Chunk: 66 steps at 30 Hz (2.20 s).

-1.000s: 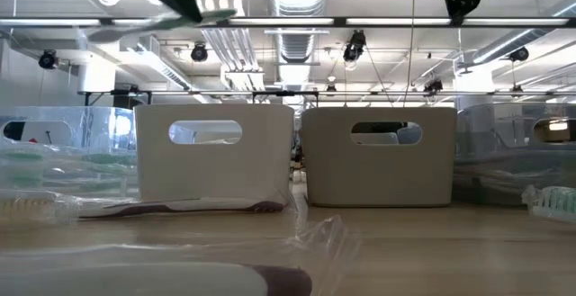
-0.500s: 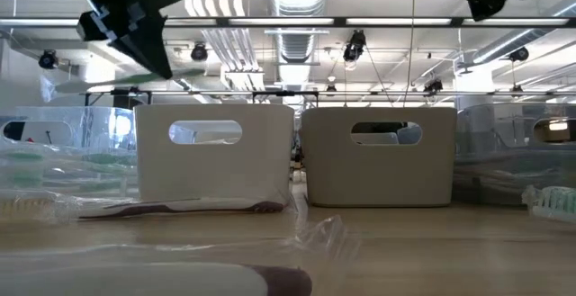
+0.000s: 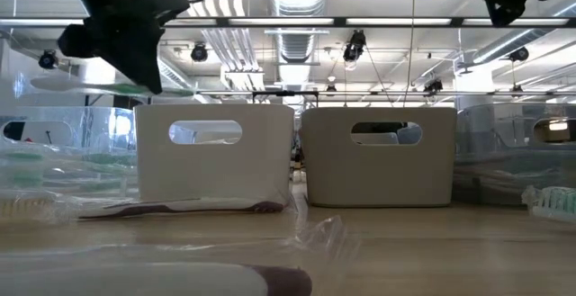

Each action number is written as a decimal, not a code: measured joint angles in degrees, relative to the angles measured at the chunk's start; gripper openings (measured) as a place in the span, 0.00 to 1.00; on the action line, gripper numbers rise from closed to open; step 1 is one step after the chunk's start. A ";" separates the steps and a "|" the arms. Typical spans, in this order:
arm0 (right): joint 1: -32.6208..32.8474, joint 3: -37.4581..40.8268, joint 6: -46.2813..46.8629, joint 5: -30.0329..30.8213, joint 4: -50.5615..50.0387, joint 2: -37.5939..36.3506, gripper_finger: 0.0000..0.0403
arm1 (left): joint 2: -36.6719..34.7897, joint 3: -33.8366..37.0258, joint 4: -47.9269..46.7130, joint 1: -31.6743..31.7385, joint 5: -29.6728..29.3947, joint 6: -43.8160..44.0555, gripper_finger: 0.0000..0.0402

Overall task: Pick & Place Toothbrushes
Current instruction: Put the green toothbrush into the transparent bin, then put the orange toothbrush into the black bin

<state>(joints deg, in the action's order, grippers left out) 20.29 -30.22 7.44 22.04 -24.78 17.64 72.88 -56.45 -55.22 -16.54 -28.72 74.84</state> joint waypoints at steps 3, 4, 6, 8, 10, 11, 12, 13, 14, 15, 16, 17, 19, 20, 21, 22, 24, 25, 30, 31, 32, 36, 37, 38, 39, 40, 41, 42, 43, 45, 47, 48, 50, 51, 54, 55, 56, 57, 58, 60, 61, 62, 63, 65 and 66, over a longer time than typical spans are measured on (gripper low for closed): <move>0.00 0.72 -0.02 0.02 -0.10 -0.43 0.25 | 0.02 0.03 0.22 0.10 1.93 1.38 0.07; 0.00 0.79 0.06 0.00 -0.10 -0.40 0.26 | 0.02 0.14 0.28 0.08 2.14 1.89 0.07; 0.00 0.85 0.09 0.01 -0.19 -0.35 0.27 | 0.05 0.59 0.22 0.07 2.48 2.86 0.07; 0.00 0.86 0.09 0.02 -0.34 -0.27 0.28 | 0.42 1.15 0.39 0.07 2.82 3.22 0.07; 0.00 0.86 0.02 0.02 -0.32 -0.27 0.30 | 0.52 2.11 0.60 0.10 3.54 3.46 0.07; 0.00 0.86 0.01 0.02 -0.32 -0.27 0.31 | 0.70 2.61 1.43 0.10 3.82 3.60 0.07; 0.00 0.86 0.07 0.01 -0.32 -0.29 0.31 | 0.87 3.05 2.13 0.10 4.30 3.67 0.07; 0.00 0.86 0.07 0.02 -0.32 -0.29 0.32 | 1.23 3.42 2.52 0.10 4.79 3.68 0.07; 0.00 0.86 0.07 0.02 -0.32 -0.27 0.33 | 1.65 3.67 2.60 0.10 5.22 3.68 0.07; -0.01 0.87 0.07 0.02 -0.30 -0.27 0.33 | 2.06 3.81 3.04 0.10 5.42 3.45 0.07; 0.00 0.88 0.07 0.01 -0.31 -0.27 0.34 | 2.40 3.86 3.57 0.10 5.45 3.25 0.07; 0.00 0.88 0.07 0.02 -0.30 -0.27 0.35 | 2.73 3.87 3.81 0.11 5.50 3.21 0.07; 0.00 0.89 0.07 0.02 -0.30 -0.27 0.36 | 3.53 3.99 3.78 0.26 5.80 3.10 0.07; 0.00 0.95 0.07 0.02 -0.26 -0.27 0.37 | 3.98 4.00 3.81 0.32 5.95 2.97 0.07; 0.00 1.01 0.07 0.02 -0.30 -0.27 0.37 | 4.38 4.00 3.85 0.41 5.98 2.74 0.07; 0.00 1.03 0.07 0.02 -0.28 -0.27 0.38 | 4.65 4.00 3.83 0.50 6.06 2.27 0.07; 0.00 1.03 0.07 0.02 -0.28 -0.27 0.39 | 5.39 4.00 4.28 0.73 6.12 1.70 0.07; 0.00 1.03 0.07 0.02 -0.28 -0.27 0.40 | 5.80 4.00 4.37 0.82 6.23 1.48 0.07; 0.00 1.11 0.07 0.03 -0.26 -0.29 0.43 | 7.71 4.00 5.17 1.56 6.99 -0.45 0.07; 0.00 1.12 0.05 0.02 -0.26 -0.32 0.43 | 8.14 4.00 5.36 1.77 7.16 -0.98 0.07; 0.00 1.12 0.03 0.02 -0.26 -0.32 0.44 | 8.52 4.00 5.64 1.92 7.20 -1.40 0.07; 0.00 1.12 0.05 0.02 -0.26 -0.32 0.47 | 10.02 4.00 6.37 2.83 7.83 -2.51 0.07; 0.00 1.12 0.05 0.02 -0.26 -0.32 0.47 | 10.36 4.00 6.57 3.06 8.27 -2.81 0.07; 0.00 1.12 0.05 0.02 -0.26 -0.32 0.48 | 10.76 4.00 6.77 3.26 8.49 -2.95 0.07; 0.00 1.12 0.05 0.02 -0.26 -0.32 0.48 | 11.06 4.00 7.04 3.45 8.58 -3.12 0.07; 0.00 1.12 0.05 0.02 -0.26 -0.32 0.48 | 11.41 4.00 7.27 3.63 8.69 -3.25 0.07; 0.00 1.12 0.05 0.02 -0.26 -0.32 0.49 | 11.79 4.00 7.38 3.78 8.77 -3.44 0.07; 0.00 1.12 0.05 0.02 -0.26 -0.32 0.49 | 12.15 4.00 7.44 3.92 8.98 -3.69 0.07; 0.00 1.14 0.03 0.02 -0.26 -0.34 0.50 | 12.48 4.00 7.67 4.10 9.23 -4.09 0.07; 0.00 1.14 0.05 0.02 -0.26 -0.33 0.50 | 12.86 4.00 8.10 4.23 9.67 -4.74 0.07; 0.00 1.14 0.05 0.02 -0.26 -0.32 0.51 | 12.90 4.00 8.18 4.29 9.71 -4.75 0.09; 0.00 1.14 0.05 0.02 -0.26 -0.32 0.51 | 12.84 4.00 8.18 4.29 9.69 -4.77 0.10; 0.00 1.14 0.05 0.02 -0.26 -0.32 0.51 | 12.53 3.97 8.15 4.29 9.70 -4.80 0.12; 0.00 1.14 0.05 0.02 -0.26 -0.32 0.52 | 12.41 3.81 8.03 4.29 9.69 -4.92 0.14; 0.00 1.14 0.05 0.02 -0.26 -0.32 0.52 | 12.28 2.86 8.17 4.34 9.62 -6.21 0.18; 0.00 1.14 0.05 0.02 -0.26 -0.32 0.51 | 12.27 2.54 8.09 4.34 9.40 -6.54 0.19; 0.00 1.14 0.05 0.04 -0.26 -0.32 0.51 | 12.26 2.13 8.03 4.35 9.23 -7.09 0.20; 0.00 1.14 0.05 0.02 -0.26 -0.32 0.50 | 12.26 1.76 8.10 4.36 9.06 -7.57 0.22; 0.00 1.16 0.05 0.02 -0.26 -0.32 0.50 | 12.26 1.35 8.10 4.40 8.92 -7.95 0.23; 0.00 1.16 0.05 0.02 -0.26 -0.32 0.48 | 12.26 0.51 7.85 4.44 8.88 -9.01 0.26; 0.00 1.16 0.05 0.02 -0.26 -0.32 0.48 | 12.26 0.04 7.66 4.44 8.88 -9.51 0.28; 0.00 1.16 0.05 0.02 -0.26 -0.32 0.47 | 12.25 -0.39 7.44 4.44 8.88 -10.09 0.30; 0.00 1.16 0.05 0.02 -0.26 -0.32 0.46 | 12.24 -0.86 7.00 4.44 8.88 -10.41 0.31; 0.00 1.21 0.05 0.02 -0.28 -0.32 0.45 | 12.24 -1.85 5.36 4.44 8.94 -10.89 0.35; 0.00 1.21 0.06 0.02 -0.28 -0.32 0.44 | 12.24 -2.41 4.21 4.44 9.02 -11.09 0.37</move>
<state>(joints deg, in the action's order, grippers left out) 20.29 -29.02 7.50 22.06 -25.06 17.32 85.12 -58.86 -51.02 -12.10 -19.70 63.75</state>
